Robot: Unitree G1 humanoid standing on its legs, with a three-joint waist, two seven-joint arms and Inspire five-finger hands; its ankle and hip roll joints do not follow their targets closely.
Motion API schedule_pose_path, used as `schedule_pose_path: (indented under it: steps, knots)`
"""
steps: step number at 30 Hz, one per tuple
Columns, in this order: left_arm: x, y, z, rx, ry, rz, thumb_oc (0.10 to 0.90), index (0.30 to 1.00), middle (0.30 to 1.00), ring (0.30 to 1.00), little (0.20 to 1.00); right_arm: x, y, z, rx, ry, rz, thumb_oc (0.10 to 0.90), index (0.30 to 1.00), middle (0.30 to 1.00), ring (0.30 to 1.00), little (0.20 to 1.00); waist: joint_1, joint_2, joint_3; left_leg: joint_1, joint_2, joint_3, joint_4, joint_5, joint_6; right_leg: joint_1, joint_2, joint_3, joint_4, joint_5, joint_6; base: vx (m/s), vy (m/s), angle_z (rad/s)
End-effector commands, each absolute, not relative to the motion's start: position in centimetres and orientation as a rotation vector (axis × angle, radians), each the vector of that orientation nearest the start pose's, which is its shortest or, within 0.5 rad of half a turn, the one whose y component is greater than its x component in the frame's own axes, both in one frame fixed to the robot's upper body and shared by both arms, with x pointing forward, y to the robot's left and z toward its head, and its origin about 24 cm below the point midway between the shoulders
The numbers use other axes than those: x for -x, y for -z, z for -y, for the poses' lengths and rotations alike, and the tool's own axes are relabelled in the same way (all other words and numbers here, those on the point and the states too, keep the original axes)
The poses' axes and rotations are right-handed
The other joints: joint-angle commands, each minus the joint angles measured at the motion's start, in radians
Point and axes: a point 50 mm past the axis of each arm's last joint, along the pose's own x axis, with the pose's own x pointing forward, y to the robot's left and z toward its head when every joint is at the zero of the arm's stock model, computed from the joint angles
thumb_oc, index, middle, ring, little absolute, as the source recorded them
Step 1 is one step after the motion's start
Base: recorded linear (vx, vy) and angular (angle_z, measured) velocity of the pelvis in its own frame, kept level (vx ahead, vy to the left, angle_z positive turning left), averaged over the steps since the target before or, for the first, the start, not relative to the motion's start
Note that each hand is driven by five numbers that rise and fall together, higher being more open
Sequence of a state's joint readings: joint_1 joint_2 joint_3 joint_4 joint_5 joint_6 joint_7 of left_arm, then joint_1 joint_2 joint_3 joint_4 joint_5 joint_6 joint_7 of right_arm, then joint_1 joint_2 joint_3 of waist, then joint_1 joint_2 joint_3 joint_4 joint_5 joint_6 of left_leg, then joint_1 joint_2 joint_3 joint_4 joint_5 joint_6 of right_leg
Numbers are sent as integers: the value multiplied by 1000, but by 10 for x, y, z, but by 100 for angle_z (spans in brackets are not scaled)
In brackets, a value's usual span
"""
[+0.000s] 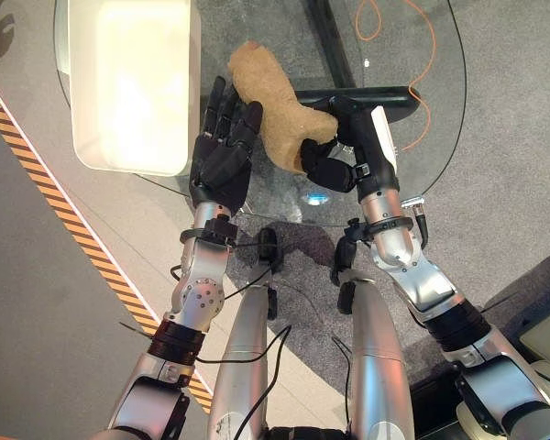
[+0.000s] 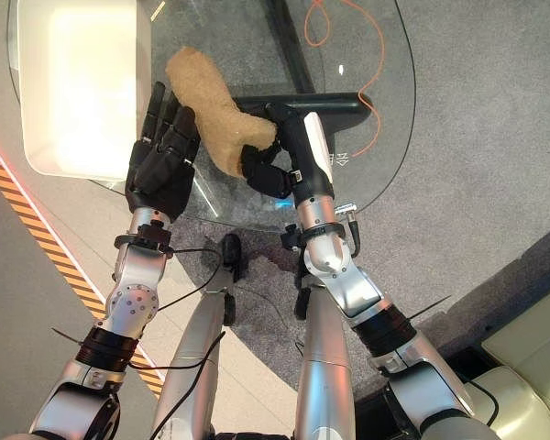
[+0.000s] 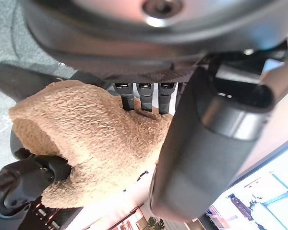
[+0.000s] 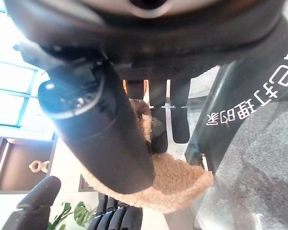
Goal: Wipe the table with a cloth and put it in the basket.
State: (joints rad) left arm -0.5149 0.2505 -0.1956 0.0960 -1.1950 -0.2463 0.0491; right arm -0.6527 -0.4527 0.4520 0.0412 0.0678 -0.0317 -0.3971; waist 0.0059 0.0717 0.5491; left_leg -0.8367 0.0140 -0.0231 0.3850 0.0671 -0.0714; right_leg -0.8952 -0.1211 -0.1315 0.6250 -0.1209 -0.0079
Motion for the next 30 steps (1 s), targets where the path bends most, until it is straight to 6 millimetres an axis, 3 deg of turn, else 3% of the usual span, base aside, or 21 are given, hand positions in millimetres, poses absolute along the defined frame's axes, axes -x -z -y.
schedule_pose_path:
  steps: [1, 7, 21, 30]
  knots:
    - [-308, -225, -120, 940, 530, 610, 800, 900, 900, 900, 900, -260, -281, 65, 154, -264, 1151, 100, 300, 300, 300, 200, 7, -10, -29, 46, -68, 76, 47, -98, 69, 59, 54, -23, -106, 31, 26, 0, 0, 0]
    - [-310, -226, -120, 984, 474, 597, 800, 900, 900, 900, 900, -256, -284, 65, 134, -237, 1184, 100, 300, 300, 300, 200, 2, -13, -29, 50, -67, 77, 49, -100, 67, 64, 56, -23, -104, 26, 25, 0, 0, 0]
    - [-311, -226, -132, 1000, 413, 645, 800, 900, 900, 900, 900, -248, -291, 85, 51, -70, 1284, 100, 300, 300, 300, 200, -9, -18, -29, 62, -62, 85, 44, -104, 66, 71, 65, -19, -99, 20, 24, 0, 0, 0]
    - [-311, -229, -137, 1016, 404, 673, 800, 900, 900, 900, 900, -245, -294, 86, 31, -96, 1295, 100, 300, 300, 300, 200, -14, -19, -29, 63, -59, 88, 47, -104, 63, 72, 67, -15, -94, 16, 23, 2, 4, -2]
